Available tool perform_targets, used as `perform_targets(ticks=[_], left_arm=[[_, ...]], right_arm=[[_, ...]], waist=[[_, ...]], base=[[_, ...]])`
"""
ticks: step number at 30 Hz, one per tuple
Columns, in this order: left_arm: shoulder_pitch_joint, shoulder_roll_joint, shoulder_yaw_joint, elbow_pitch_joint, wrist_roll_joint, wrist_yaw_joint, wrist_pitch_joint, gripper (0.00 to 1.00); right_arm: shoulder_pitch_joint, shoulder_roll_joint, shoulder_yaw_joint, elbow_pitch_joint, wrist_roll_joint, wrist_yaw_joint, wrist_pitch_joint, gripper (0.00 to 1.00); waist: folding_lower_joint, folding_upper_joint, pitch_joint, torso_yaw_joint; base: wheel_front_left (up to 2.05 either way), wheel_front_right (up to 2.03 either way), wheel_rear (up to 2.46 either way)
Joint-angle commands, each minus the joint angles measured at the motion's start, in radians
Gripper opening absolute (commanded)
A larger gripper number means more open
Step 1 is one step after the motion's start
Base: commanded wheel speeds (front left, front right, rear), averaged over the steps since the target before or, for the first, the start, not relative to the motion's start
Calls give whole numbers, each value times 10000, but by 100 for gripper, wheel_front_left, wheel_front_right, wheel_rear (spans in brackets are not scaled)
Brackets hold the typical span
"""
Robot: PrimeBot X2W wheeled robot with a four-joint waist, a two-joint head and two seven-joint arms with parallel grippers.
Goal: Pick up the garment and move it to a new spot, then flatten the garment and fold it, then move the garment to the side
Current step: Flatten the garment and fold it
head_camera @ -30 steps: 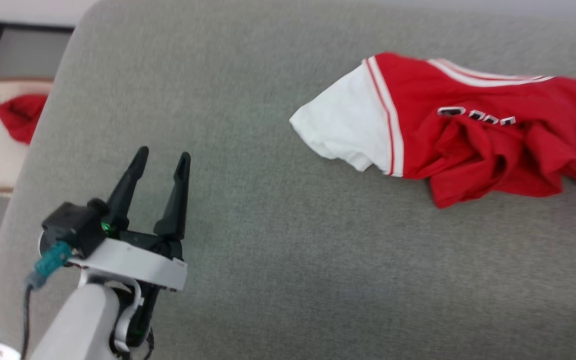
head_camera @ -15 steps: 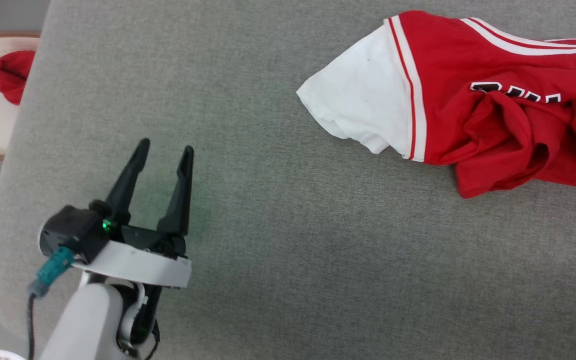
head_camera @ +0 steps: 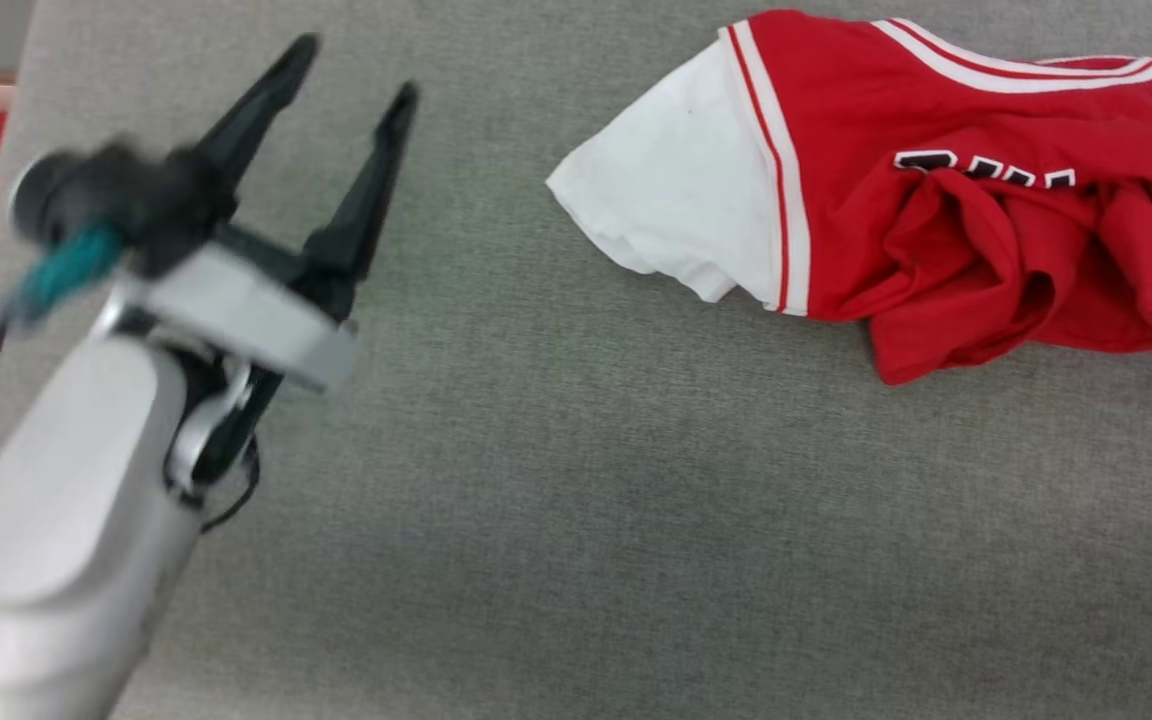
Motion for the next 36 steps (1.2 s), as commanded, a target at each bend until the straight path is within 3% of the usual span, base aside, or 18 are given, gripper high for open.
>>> perform_targets(ticks=[1, 6, 12, 17, 23, 26, 27, 29, 36], left_arm=[[-566, 153, -575, 337, -643, -19, 475, 100], [-2680, 583, -3010, 1452, -3400, -21, 3151, 100], [-4684, 428, -4968, 2636, -5868, -24, 5009, 100], [-5542, 75, -5946, 3530, -7391, -24, 5911, 100], [-5865, -52, -7041, 4865, -7720, 1, 6214, 100], [-5886, -206, -7298, 4906, -8205, -2, 6166, 100], [-5883, -233, -7351, 4814, -8405, -2, 6127, 91], [-5946, -190, -7570, 4548, -8581, -14, 6080, 0], [-6466, 48, -7441, 4202, -9057, -13, 4379, 0]], right_arm=[[591, 413, 507, 486, -65, 7, 207, 0], [185, 642, 763, 517, -135, 7, 86, 0], [-189, 862, 1116, 567, -92, 5, 36, 0], [-361, 1034, 1416, 627, -18, 5, -23, 0], [-443, 1236, 1907, 676, 195, 36, -103, 0], [-534, 1266, 2129, 720, 311, 44, -112, 0], [-559, 1276, 2187, 749, 329, 45, -147, 0], [-640, 1276, 2317, 779, 373, 45, -236, 0], [-1328, 1278, 2075, 603, 631, 44, -1545, 0]], waist=[[0, -1, 101, -120], [0, -1, 325, -305], [0, -1, 642, -531], [0, -1, 764, -743], [0, -1, 750, -1037], [0, -1, 781, -1121], [0, -1, 782, -1132], [0, -1, 783, -1117], [0, -1, 536, -1028]], base=[[0, 0, 0], [0, 0, 0], [0, 0, 0], [0, 0, 0], [0, 0, 0], [0, 0, 0], [0, 0, 0], [0, 0, 0], [0, 0, 0]])
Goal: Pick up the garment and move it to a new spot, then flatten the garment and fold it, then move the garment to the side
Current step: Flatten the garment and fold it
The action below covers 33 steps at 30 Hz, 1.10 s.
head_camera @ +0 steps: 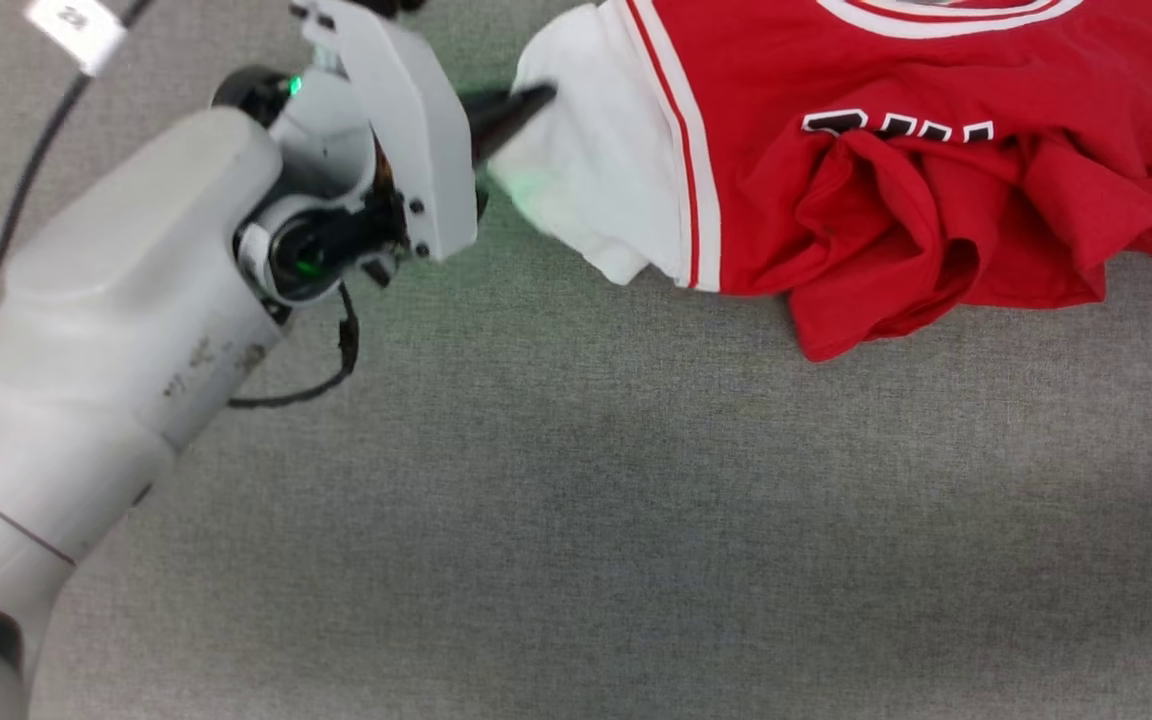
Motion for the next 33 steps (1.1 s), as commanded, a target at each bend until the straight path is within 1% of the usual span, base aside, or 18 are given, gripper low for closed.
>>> perform_targets(ticks=[1, 5, 7, 11, 14, 16, 18, 20, 22, 24, 25, 26, 29, 31, 33], left_arm=[[-197, 79, 144, -111, -171, 2, -564, 0], [-488, 320, 404, 50, -189, 2, -1835, 0], [-795, 357, 601, 461, -29, 2, -2625, 0], [-1465, 274, 931, 1425, 12, 7, -3692, 0], [-2244, 141, 1204, 2332, 154, 13, -4424, 0], [-2794, -32, 1624, 2865, -41, 13, -4960, 0], [-3397, -44, 1924, 3465, 49, 14, -5326, 0], [-3916, -143, 2087, 3874, 180, 14, -5499, 0], [-4137, -210, 2188, 3987, 175, 14, -5563, 0], [-4470, -321, 2444, 4054, 70, 14, -5629, 0], [-4626, -370, 2729, 3933, 79, 14, -5686, 0], [-4626, -370, 2729, 3933, 79, 14, -5686, 0], [-4297, -383, 3221, 3495, 126, 12, -5698, 0], [-3774, -378, 3417, 3091, 168, 12, -5680, 0], [-3072, -473, 3597, 2462, -183, 9, -5682, 0]], right_arm=[[240, 484, 200, 115, 143, 91, -425, 0], [-569, 221, -368, 240, -8, 56, -1797, 0], [-1019, 259, -826, 554, -271, 44, -2701, 0], [-2204, 728, -1818, 1528, -1192, 45, -4330, 0], [-3383, 1098, -2662, 2362, -1880, 44, -5252, 0], [-4135, 1436, -3263, 2937, -2386, 42, -5875, 0], [-4898, 1782, -3822, 3431, -2845, 42, -6409, 0], [-5626, 2057, -4282, 3788, -3286, 39, -6912, 0], [-5932, 2174, -4479, 3936, -3476, 39, -7129, 0], [-6422, 2391, -4763, 4131, -3780, 39, -7510, 0], [-6728, 2595, -4920, 4254, -4004, 39, -7766, 0], [-6728, 2595, -4920, 4254, -4004, 39, -7766, 0], [-6773, 2867, -4851, 4362, -4109, 41, -7817, 0], [-6395, 2878, -4624, 4370, -4055, 41, -7812, 0], [-5796, 2904, -4252, 4217, -3981, 42, -7850, 0]], waist=[[0, -1, -206, 25], [0, -1, -502, -55], [0, -1, -574, -103], [0, -1, -630, -230], [0, -1, -588, -310], [0, -1, -569, -376], [0, -1, -591, -447], [0, -1, -634, -484], [0, -1, -664, -489], [0, -1, -741, -458], [0, -1, -819, -428], [0, -1, -819, -428], [0, -1, -920, -382], [0, -1, -1015, -325], [0, -1, -1179, -277]], base=[[0, 0, 0], [0, 0, 0], [0, 0, 0], [0, 0, 0], [0, 0, 0], [0, 0, 0], [0, 0, 0], [0, 0, 0], [0, 0, 0], [0, 0, 0], [0, 0, 0], [0, 0, 0], [0, 0, 0], [0, 0, 0], [0, 0, 0]])
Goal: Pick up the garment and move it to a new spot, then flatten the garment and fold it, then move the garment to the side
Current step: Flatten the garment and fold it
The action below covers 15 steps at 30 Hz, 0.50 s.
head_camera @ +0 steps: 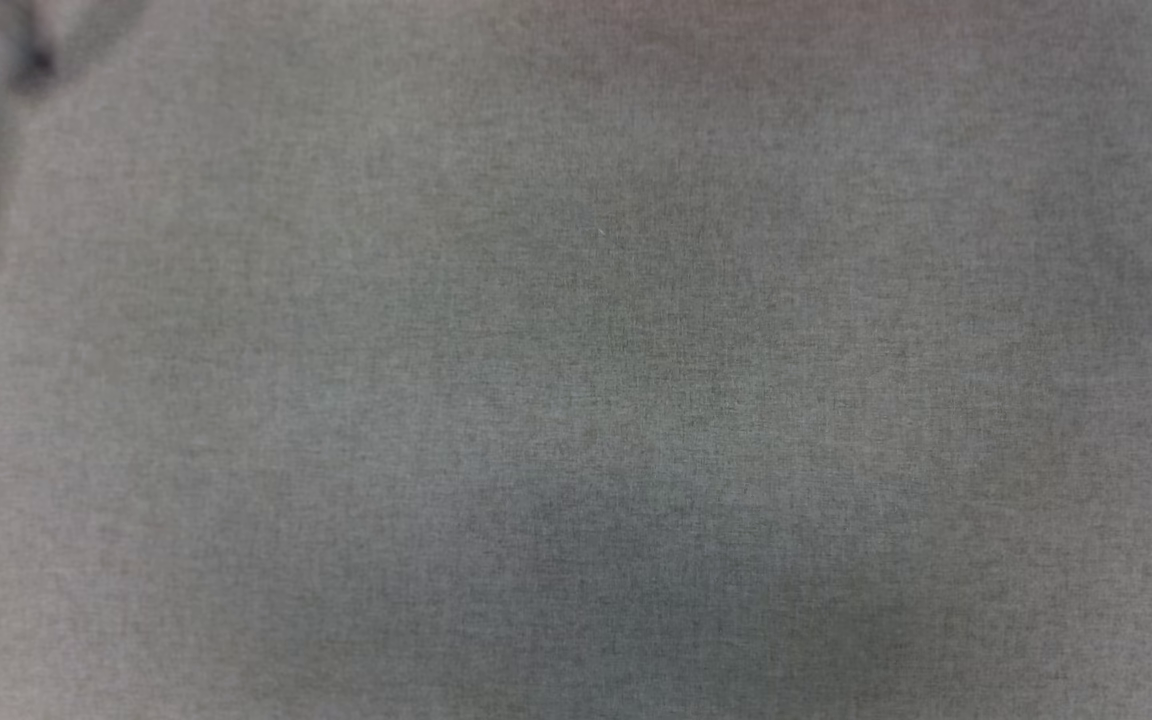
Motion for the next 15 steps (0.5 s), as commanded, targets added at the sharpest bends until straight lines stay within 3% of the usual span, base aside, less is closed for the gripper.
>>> perform_targets(ticks=[1, 5, 9, 15], left_arm=[[583, 58, -141, -457, -49, 19, 7, 0], [2395, 618, -488, -1877, -291, 20, 3, 0], [4438, 1159, -531, -3264, -89, 19, 4, 0], [7602, 1919, -371, -4775, 214, 19, 3, 0]], right_arm=[[613, -54, 287, -151, 170, -17, 3, 0], [2408, -385, 987, -1032, 921, -16, 417, 0], [4878, -951, 1288, -2658, 1839, -16, 922, 0], [9165, -1820, 728, -5971, 2183, -16, 2228, 0]], waist=[[0, 0, -196, 84], [0, 0, -394, 98], [0, 0, -610, 70], [0, 0, -956, -92]], base=[[0, 0, 0], [0, 0, 0], [0, 0, 0], [0, 0, 0]])
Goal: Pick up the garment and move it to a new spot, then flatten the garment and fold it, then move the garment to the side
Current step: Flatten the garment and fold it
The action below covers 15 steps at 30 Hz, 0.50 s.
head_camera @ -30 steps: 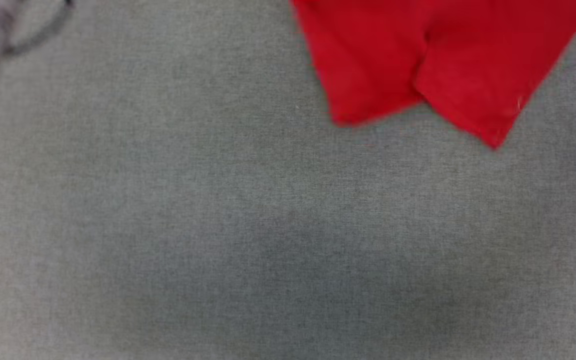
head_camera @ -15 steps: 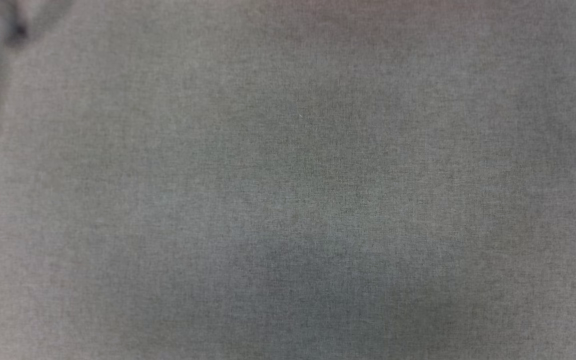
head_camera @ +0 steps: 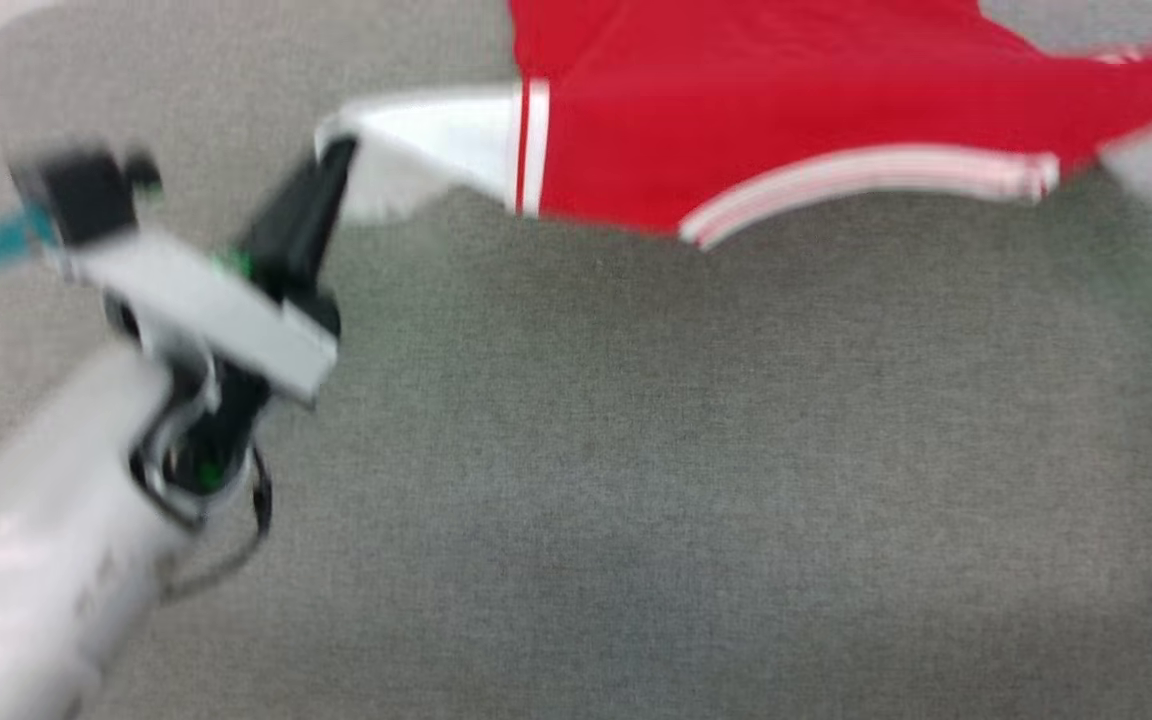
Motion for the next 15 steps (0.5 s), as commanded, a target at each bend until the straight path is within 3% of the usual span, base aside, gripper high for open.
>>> perform_targets(ticks=[1, 8, 12, 15], left_arm=[[725, 103, 231, -222, 83, 22, 3, 0], [3713, 286, 1096, -1048, 721, 22, 2, 0], [5022, 473, 1461, -1351, 1230, 76, 2, 0], [5789, 706, 1632, -1769, 1641, 304, 2, 0]], right_arm=[[997, -101, -502, -789, -35, -15, 376, 0], [5414, 526, -2672, -5109, -852, -15, 3326, 0], [7167, 1016, -3247, -7367, -1165, -15, 5090, 5], [8147, 1247, -3508, -8605, -1195, -14, 6159, 0]], waist=[[0, 0, -225, -80], [0, 0, -813, -181], [0, 0, -915, -317], [0, 0, -882, -390]], base=[[0, 0, 0], [0, 0, 0], [0, 0, 0], [0, 0, 0]])
